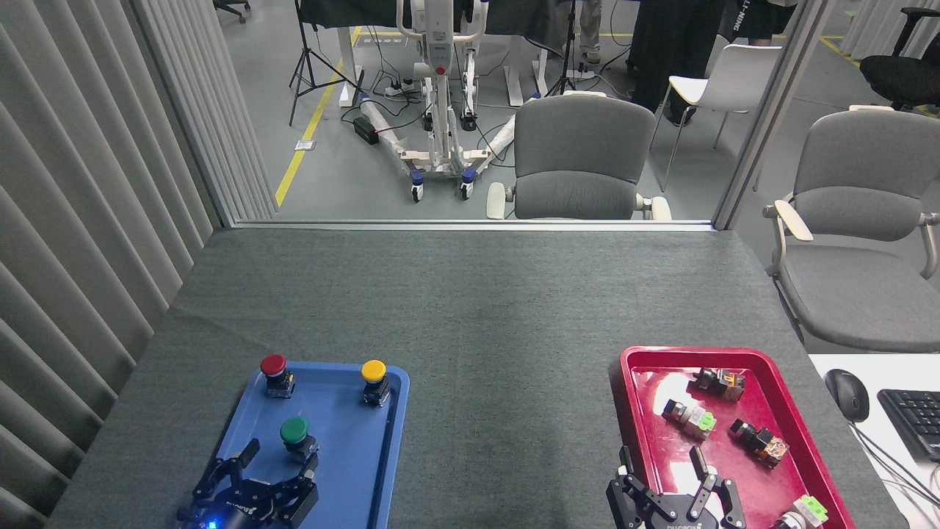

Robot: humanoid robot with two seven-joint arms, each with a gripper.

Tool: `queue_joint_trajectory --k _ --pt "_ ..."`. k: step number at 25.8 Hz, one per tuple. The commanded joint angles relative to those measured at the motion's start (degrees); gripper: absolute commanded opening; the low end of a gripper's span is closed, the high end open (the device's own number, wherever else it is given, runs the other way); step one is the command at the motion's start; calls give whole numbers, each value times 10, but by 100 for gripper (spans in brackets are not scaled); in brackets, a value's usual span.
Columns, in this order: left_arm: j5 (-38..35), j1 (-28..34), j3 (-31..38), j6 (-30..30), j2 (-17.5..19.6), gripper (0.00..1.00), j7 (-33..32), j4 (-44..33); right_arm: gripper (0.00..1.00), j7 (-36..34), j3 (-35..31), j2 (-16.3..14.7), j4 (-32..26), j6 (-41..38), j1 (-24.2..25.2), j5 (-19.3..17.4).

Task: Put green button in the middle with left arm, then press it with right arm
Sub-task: 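Reach the left gripper to the green button and grasp it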

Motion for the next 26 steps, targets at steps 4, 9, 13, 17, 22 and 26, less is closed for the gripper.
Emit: queue_joint_trajectory --k 4,9,13,17,22,26 --pt "-13 -20 -8 6 -3 99 11 38 99 0 0 4 0 3 -5 2" --pt "-13 -46 -8 6 -6 99 26 75 99 2 0 4 -1 4 -5 2" --pt "-14 -48 -8 8 -14 90 29 78 99 2 -1 4 -1 4 -5 1" --pt "-14 -50 -8 8 -15 85 43 78 99 2 -1 5 -1 4 -5 1" --pt "-14 -54 -8 8 -16 66 47 78 99 2 -2 4 0 4 -5 1" --pt "-15 -53 -9 5 -14 16 104 78 99 2 -2 4 0 5 -5 1"
